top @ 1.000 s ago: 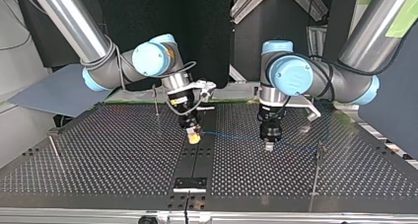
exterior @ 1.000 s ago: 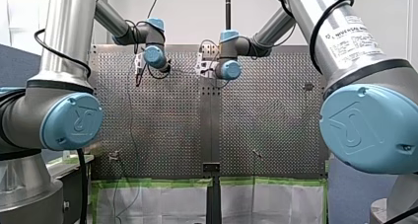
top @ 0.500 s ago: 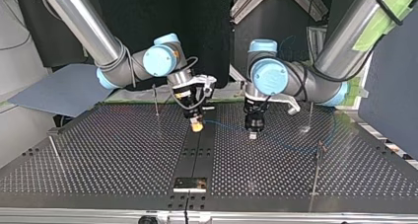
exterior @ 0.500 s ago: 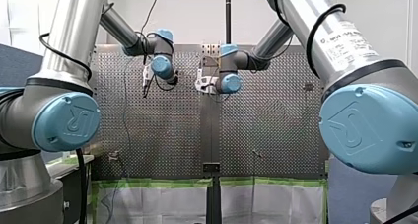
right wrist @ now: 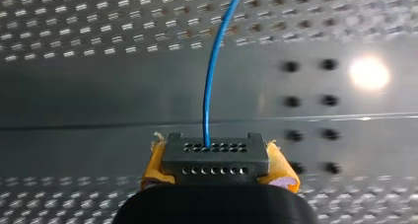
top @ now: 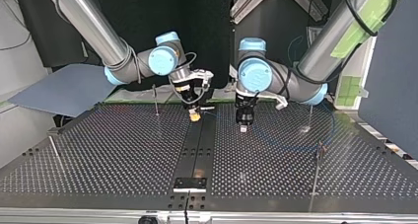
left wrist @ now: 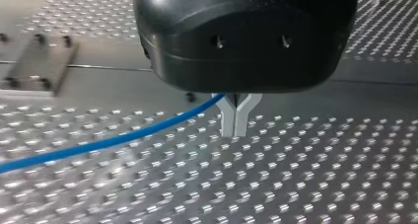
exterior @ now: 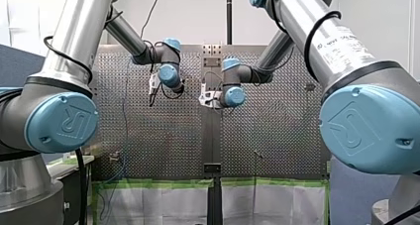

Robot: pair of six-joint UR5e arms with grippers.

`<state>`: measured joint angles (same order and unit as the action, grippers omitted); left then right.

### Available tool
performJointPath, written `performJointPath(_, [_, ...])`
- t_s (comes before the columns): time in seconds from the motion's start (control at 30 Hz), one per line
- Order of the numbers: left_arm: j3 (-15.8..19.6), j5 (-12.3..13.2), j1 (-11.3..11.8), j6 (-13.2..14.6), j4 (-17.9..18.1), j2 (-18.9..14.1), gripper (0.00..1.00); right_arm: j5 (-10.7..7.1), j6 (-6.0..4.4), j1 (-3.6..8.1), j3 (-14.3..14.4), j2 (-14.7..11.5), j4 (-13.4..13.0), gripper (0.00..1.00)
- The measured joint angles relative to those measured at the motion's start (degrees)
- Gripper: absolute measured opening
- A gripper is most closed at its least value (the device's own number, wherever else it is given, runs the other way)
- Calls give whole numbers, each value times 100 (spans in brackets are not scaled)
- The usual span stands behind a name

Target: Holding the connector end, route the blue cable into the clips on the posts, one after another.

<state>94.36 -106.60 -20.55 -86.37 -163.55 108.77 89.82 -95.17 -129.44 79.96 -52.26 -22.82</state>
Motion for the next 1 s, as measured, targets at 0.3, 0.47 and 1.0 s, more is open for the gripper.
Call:
performJointPath(0.3, [8, -115, -218, -15, 76, 455, 0, 65, 80, 71, 170, 205, -72, 0])
performJointPath(0.47, [46, -119, -309, -92, 236, 673, 0, 92, 118, 88, 206, 346, -88, 0])
performJointPath(1.0, [491, -93, -400, -247, 944, 903, 0, 179, 136, 225, 615, 691, -565, 0])
